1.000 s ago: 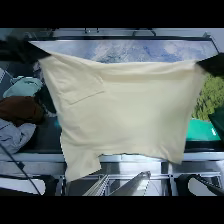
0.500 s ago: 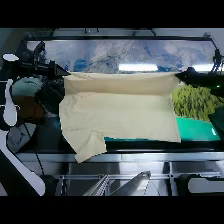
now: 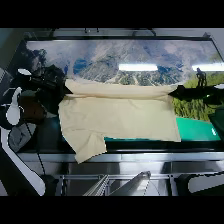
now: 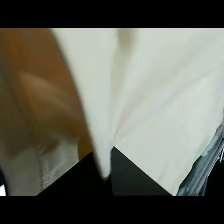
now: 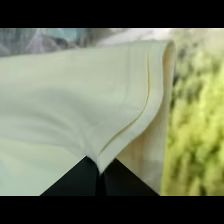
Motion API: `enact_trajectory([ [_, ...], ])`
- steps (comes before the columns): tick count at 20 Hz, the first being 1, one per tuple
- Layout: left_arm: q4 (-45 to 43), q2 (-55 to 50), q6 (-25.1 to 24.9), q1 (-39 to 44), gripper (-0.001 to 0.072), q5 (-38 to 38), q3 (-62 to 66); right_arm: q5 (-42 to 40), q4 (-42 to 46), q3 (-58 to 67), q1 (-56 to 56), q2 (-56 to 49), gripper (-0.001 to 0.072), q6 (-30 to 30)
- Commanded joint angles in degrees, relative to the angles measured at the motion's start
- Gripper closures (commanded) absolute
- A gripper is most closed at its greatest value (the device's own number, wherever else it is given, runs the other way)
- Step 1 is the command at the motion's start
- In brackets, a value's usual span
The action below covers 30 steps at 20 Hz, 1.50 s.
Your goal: Fold the shirts.
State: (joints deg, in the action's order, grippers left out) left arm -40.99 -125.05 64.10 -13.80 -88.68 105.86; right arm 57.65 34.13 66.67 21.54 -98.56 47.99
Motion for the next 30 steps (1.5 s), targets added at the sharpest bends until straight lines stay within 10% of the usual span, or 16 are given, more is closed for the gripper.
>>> enact_trajectory([
  [1,-3.34,-0.07,0.98,0.09,0.0690,-0.50,-3.08,2.47,2.34,-0.33,0.02,-3.13,0.0696,0.87],
  [3,-2.80,-0.04,0.98,0.09,0.0696,-0.79,-3.15,3.13,2.32,-0.24,0.02,-3.15,0.0628,0.90],
  [4,-2.27,0.00,1.03,-0.07,0.0654,-2.25,-2.93,4.70,2.34,0.00,0.26,-2.82,0.0439,0.90],
  [5,-2.47,-0.02,2.16,-0.09,0.0505,-4.39,-1.86,6.75,2.40,0.13,0.90,-2.12,0.0409,0.90],
  [11,-2.36,4.35,5.64,-2.03,0.0475,-13.03,4.39,23.85,14.69,-3.19,9.73,7.87,0.0407,9.14],
  [16,-2.38,19.45,-0.70,-8.11,0.0475,-10.82,-18.14,18.82,21.22,-23.02,14.10,17.75,0.0405,9.09],
  [19,-2.40,29.83,-3.30,-13.11,0.0475,-6.56,-35.71,13.73,20.79,-27.85,13.57,17.73,0.0228,8.72],
  [25,-5.70,43.43,-2.47,-18.36,0.0475,2.10,-59.69,7.98,17.25,-28.46,4.92,14.69,0.0245,3.54],
  [27,-8.48,46.40,-0.33,-17.73,0.0475,2.64,-64.87,7.58,17.40,-28.39,3.15,14.14,0.0685,2.78],
  [30,-10.51,50.12,1.60,-15.61,0.0473,5.55,-71.32,7.21,17.27,-28.35,3.39,14.16,0.0696,2.97],
])
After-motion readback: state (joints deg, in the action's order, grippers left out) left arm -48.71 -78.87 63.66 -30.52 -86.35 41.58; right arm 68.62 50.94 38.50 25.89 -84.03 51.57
